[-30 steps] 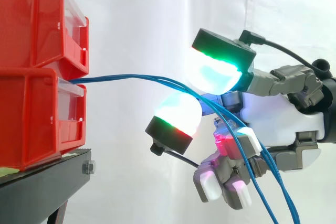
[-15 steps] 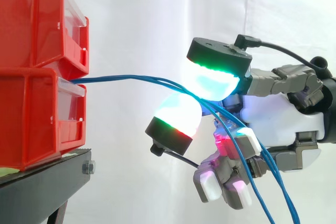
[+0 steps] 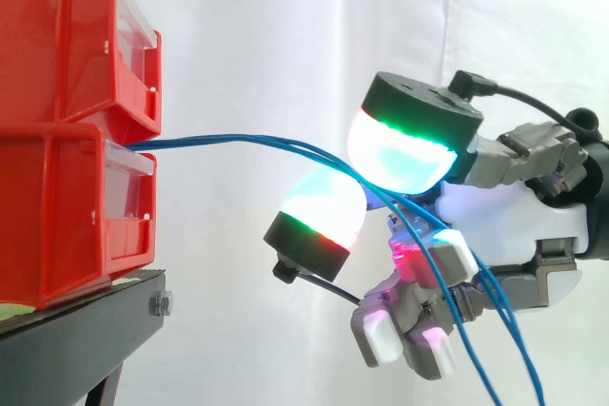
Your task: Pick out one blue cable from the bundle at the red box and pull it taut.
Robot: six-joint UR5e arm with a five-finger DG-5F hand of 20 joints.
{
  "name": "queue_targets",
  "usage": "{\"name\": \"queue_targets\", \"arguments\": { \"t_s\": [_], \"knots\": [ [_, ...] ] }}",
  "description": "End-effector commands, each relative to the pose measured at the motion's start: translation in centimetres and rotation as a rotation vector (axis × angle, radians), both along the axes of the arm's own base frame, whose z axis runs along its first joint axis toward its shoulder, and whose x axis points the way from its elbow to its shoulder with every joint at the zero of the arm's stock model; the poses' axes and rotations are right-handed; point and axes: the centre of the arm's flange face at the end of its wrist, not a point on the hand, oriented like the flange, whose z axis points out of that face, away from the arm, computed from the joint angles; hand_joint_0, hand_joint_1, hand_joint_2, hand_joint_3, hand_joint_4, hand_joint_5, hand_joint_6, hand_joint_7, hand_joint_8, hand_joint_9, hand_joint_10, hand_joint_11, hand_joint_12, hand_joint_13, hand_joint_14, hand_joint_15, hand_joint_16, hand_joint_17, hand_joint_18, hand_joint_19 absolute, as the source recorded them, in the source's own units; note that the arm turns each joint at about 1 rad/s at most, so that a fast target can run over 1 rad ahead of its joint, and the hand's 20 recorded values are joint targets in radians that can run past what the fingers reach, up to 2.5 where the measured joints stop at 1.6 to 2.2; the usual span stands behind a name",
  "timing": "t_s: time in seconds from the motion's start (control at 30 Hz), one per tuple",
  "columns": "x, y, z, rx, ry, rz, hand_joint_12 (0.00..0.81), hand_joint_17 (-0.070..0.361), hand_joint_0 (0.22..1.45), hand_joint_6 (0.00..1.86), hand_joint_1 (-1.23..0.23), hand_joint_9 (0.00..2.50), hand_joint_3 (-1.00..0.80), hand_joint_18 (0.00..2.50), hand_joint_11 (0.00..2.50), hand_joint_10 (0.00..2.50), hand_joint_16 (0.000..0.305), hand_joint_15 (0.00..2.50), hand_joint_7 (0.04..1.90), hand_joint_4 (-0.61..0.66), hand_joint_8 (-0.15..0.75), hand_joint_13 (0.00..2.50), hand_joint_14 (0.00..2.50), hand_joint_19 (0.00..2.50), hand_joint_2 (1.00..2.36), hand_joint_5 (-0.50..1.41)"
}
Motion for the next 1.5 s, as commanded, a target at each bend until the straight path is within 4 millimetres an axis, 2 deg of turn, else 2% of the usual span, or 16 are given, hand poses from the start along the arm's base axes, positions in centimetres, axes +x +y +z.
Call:
{"name": "queue_targets", "arguments": {
  "t_s": [0.0,0.03,0.17,0.2,0.27,0.37,0.47,0.53,0.57,0.73,0.83,1.03,1.2,1.27,1.33,1.47],
  "knots": [
    [0.00,-0.01,0.00,-0.002,0.000,0.000,0.385,0.116,0.72,0.92,-0.90,1.45,-0.50,1.02,0.68,0.03,0.052,0.46,0.94,0.01,0.323,1.04,0.02,0.72,1.00,-0.06],
    [0.00,-0.01,0.00,-0.002,0.000,0.000,0.385,0.116,0.70,0.91,-0.90,1.47,-0.50,1.04,0.69,0.03,0.052,0.46,0.98,0.00,0.325,1.06,0.02,0.72,1.00,-0.05],
    [0.00,-0.01,0.00,-0.005,0.000,0.000,0.384,0.116,0.65,0.90,-0.86,1.50,-0.50,1.04,0.69,0.03,0.052,0.46,0.97,0.00,0.320,1.07,0.02,0.72,1.00,-0.05],
    [0.00,-0.01,0.00,-0.005,0.000,0.000,0.379,0.117,0.61,0.90,-0.79,1.51,-0.50,1.05,0.69,0.03,0.052,0.46,0.94,0.01,0.312,1.07,0.02,0.73,1.00,-0.04],
    [0.00,-0.01,0.00,-0.005,0.000,0.000,0.383,0.117,0.59,0.90,-0.75,1.52,-0.50,1.05,0.69,0.03,0.052,0.46,0.91,0.00,0.317,1.08,0.02,0.74,1.00,-0.04],
    [0.00,-0.01,0.00,-0.005,0.000,0.000,0.392,0.122,0.55,0.88,-0.67,1.51,-0.50,1.06,0.66,0.03,0.054,0.46,0.93,0.03,0.324,1.08,0.02,0.73,1.00,-0.04],
    [0.00,-0.01,0.00,-0.005,0.000,0.000,0.397,0.125,0.54,0.86,-0.62,1.50,-0.50,1.06,0.65,0.03,0.055,0.46,0.93,0.04,0.321,1.08,0.02,0.72,1.00,-0.05],
    [0.00,-0.01,0.00,-0.005,0.000,0.000,0.393,0.121,0.60,0.85,-0.53,1.49,-0.50,1.03,0.65,0.02,0.054,0.47,0.96,0.02,0.314,1.06,0.02,0.75,1.00,-0.05],
    [0.00,-0.01,0.00,-0.005,0.000,0.000,0.395,0.120,0.61,0.85,-0.52,1.47,-0.50,1.02,0.65,0.03,0.053,0.47,0.96,0.02,0.316,1.06,0.02,0.76,1.00,-0.05],
    [0.00,-0.01,0.00,-0.005,0.000,0.000,0.407,0.129,0.61,0.86,-0.60,1.43,-0.28,1.02,0.63,0.02,0.057,0.47,0.98,0.05,0.332,1.05,0.02,0.76,1.02,-0.06],
    [0.00,-0.01,0.00,-0.005,0.000,0.000,0.423,0.135,0.60,0.86,-0.65,1.43,-0.20,1.04,0.64,0.02,0.060,0.47,0.99,0.06,0.352,1.05,0.02,0.74,1.02,-0.06],
    [0.00,-0.01,0.00,-0.005,0.000,0.000,0.425,0.135,0.61,0.88,-0.76,1.41,-0.17,1.04,0.66,0.02,0.060,0.46,0.98,0.09,0.353,1.04,0.02,0.73,1.02,-0.06],
    [0.02,-0.01,0.01,-0.004,-0.002,0.000,0.399,0.123,0.68,0.89,-0.89,1.37,-0.24,0.99,0.70,0.03,0.054,0.47,0.99,0.07,0.331,1.01,0.02,0.74,1.02,-0.08],
    [0.02,-0.05,0.02,-0.005,-0.002,-0.004,0.396,0.121,0.71,0.90,-0.90,1.38,-0.32,0.99,0.71,0.03,0.054,0.47,0.99,0.06,0.335,1.01,0.02,0.73,1.01,-0.08],
    [0.00,-0.07,0.13,-0.005,-0.003,-0.006,0.394,0.119,0.73,0.90,-0.90,1.40,-0.49,0.99,0.72,0.03,0.053,0.46,0.96,0.04,0.329,1.01,0.02,0.73,1.00,-0.08],
    [0.02,-0.08,0.02,-0.005,-0.002,-0.008,0.395,0.119,0.60,0.90,-0.80,1.42,-0.50,1.00,0.71,0.03,0.053,0.47,0.87,0.08,0.322,1.02,0.02,0.74,1.00,-0.07]
  ]
}}
